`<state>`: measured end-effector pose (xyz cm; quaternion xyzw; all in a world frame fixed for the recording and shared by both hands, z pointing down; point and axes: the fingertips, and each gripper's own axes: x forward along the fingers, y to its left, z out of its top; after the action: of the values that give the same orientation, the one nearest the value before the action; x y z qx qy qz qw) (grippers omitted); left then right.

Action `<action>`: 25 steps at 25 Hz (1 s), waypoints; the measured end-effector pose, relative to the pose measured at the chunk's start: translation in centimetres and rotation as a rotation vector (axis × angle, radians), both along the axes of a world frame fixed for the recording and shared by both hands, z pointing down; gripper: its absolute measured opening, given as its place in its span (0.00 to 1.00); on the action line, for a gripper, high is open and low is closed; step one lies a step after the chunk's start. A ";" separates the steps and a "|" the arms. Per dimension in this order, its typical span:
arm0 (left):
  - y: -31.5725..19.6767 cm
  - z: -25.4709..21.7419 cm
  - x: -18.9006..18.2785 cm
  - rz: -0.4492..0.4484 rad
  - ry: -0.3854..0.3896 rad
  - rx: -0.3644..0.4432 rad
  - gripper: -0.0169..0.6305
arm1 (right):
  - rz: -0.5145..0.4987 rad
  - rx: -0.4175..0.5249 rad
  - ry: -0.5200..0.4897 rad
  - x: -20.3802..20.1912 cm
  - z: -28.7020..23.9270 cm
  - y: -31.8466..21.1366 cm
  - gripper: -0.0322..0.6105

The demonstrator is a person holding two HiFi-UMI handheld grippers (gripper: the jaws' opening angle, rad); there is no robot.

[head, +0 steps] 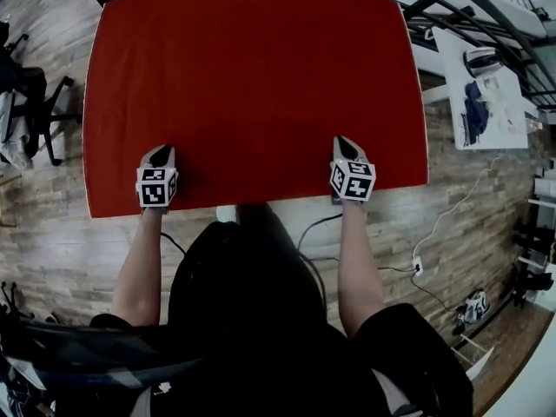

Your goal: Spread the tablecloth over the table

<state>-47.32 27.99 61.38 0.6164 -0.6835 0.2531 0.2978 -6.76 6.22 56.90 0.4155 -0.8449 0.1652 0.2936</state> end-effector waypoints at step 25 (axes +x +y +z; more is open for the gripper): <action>-0.4 -22.6 27.3 0.055 0.004 0.550 0.03 | -0.303 0.223 -0.330 7.9 -18.7 12.3 0.06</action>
<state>-20.02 27.57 38.78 0.6930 -0.7090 0.0648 0.1138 1.16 18.55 38.23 0.2814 -0.9470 0.0910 0.1254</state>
